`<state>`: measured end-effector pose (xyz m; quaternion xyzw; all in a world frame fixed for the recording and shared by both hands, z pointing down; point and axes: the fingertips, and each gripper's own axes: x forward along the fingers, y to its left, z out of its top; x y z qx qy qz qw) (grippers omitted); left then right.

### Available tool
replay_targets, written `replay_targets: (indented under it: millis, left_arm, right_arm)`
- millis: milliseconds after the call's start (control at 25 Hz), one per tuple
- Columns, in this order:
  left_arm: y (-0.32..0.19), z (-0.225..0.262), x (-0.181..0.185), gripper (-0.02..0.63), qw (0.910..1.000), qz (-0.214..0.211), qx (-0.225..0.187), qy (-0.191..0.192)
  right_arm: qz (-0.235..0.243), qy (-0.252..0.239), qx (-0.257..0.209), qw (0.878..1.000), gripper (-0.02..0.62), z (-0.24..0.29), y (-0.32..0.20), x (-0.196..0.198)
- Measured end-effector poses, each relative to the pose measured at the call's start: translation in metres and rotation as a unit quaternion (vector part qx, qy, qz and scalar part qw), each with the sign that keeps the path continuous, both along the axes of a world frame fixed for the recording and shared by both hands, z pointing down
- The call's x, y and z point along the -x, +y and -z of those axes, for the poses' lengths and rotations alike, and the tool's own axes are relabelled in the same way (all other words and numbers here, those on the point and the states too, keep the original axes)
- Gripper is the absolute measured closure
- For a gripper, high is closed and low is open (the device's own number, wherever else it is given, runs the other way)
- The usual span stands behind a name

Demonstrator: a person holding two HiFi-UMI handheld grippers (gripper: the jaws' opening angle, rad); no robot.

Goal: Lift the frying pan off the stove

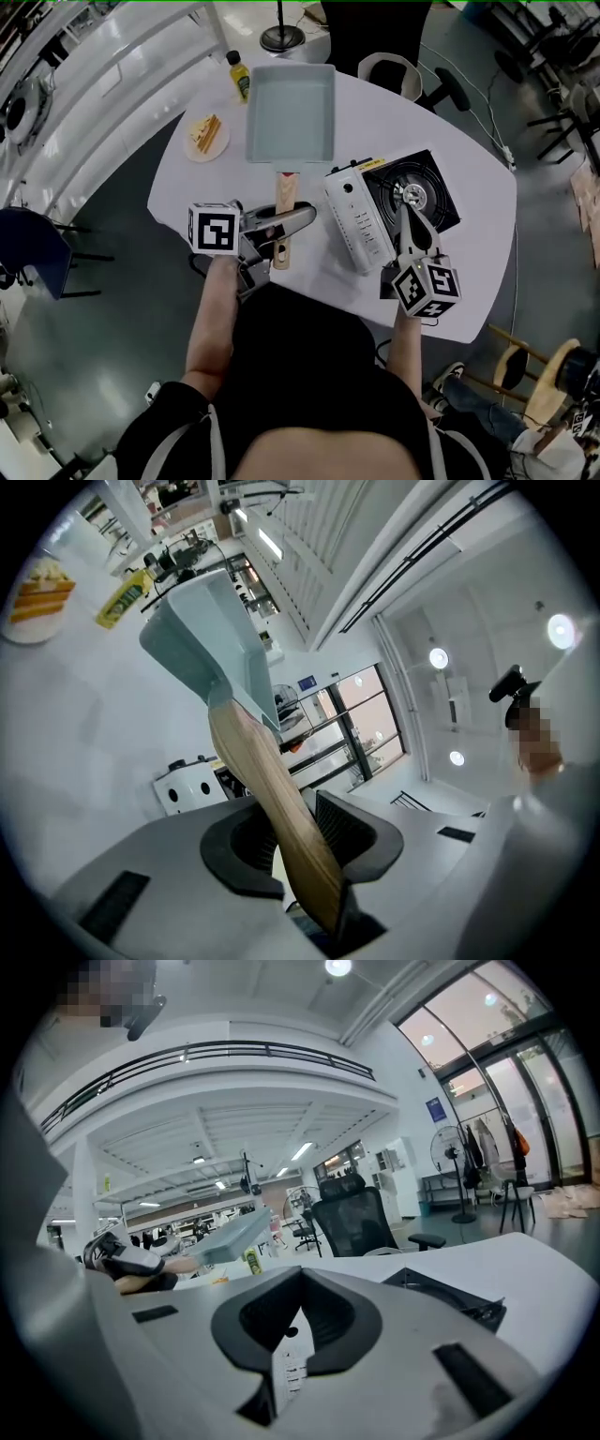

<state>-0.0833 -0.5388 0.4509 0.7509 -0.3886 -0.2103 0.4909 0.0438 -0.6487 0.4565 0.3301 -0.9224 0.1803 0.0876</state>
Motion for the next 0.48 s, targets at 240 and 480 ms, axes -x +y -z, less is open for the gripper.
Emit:
replay_targets:
  millis: [240,480]
  left_arm:
    - [0.032,-0.003,0.046,0.496,0.9970,0.074,0.011,-0.018]
    - [0.060,-0.009,0.068,0.496,0.9934,0.111,0.024,-0.015]
  right_arm:
    - [0.039,-0.005,0.002,0.999,0.592,0.004,0.012,0.035]
    - [0.072,-0.014,-0.007,0.997,0.592,0.011,0.023,0.063]
